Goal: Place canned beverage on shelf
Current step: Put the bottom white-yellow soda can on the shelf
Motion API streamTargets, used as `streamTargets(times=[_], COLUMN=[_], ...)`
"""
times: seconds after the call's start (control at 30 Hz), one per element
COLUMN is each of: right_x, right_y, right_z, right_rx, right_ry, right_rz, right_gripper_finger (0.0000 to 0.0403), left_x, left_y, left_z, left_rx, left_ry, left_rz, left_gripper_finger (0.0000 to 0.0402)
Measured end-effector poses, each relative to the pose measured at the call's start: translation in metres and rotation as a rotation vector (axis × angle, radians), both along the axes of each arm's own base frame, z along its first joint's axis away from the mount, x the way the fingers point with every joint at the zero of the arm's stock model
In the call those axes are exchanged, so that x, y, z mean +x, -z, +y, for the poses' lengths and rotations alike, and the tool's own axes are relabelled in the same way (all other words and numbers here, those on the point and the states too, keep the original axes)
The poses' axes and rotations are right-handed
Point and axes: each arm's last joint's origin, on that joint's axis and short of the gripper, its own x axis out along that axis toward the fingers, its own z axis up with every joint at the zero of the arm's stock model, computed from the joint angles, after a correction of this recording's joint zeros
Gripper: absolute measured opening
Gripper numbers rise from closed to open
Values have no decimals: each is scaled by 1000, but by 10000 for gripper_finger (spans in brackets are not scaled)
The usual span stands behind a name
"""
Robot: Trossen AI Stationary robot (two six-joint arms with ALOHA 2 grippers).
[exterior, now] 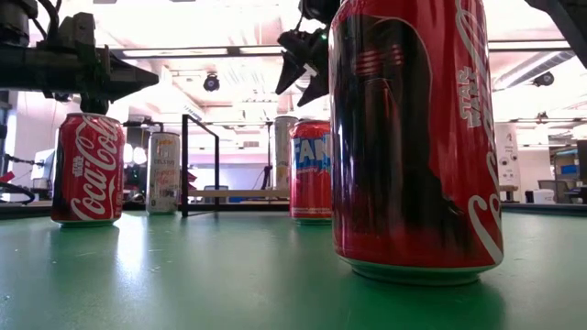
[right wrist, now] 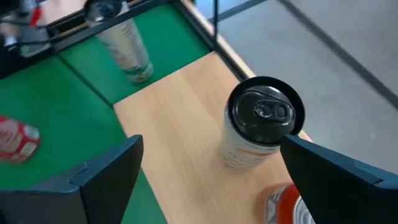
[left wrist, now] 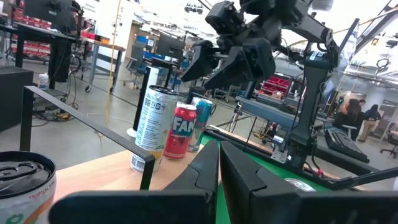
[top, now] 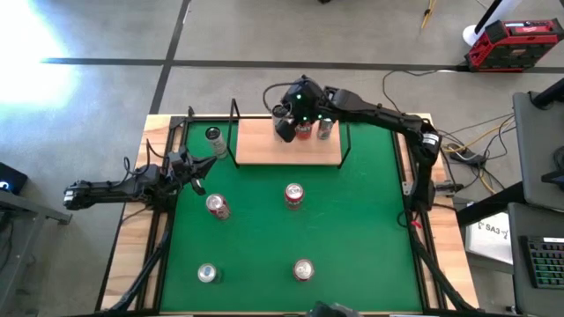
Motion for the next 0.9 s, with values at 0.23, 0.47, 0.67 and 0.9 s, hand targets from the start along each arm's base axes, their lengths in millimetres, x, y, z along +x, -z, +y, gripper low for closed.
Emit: streamTargets(times=[0.23,0.47,0.67,0.9], right_x=[-8,-14,-11,-13], right_y=[1,4,11,17], right_z=[-16,-32,-38,-42], right_rx=[-48,-156,-218,-286], right_ry=[-114,-186,-246,-336], right_rz=[16,31,-10,10], right_gripper_finger=[372,372,372,372], left_x=[0,0,0,0], left_y=[0,0,0,0], left_z=[0,0,0,0], left_rx=[0,0,0,0], left_ry=[0,0,0,0], left_rz=[0,0,0,0], left_gripper_finger=[0,0,0,0])
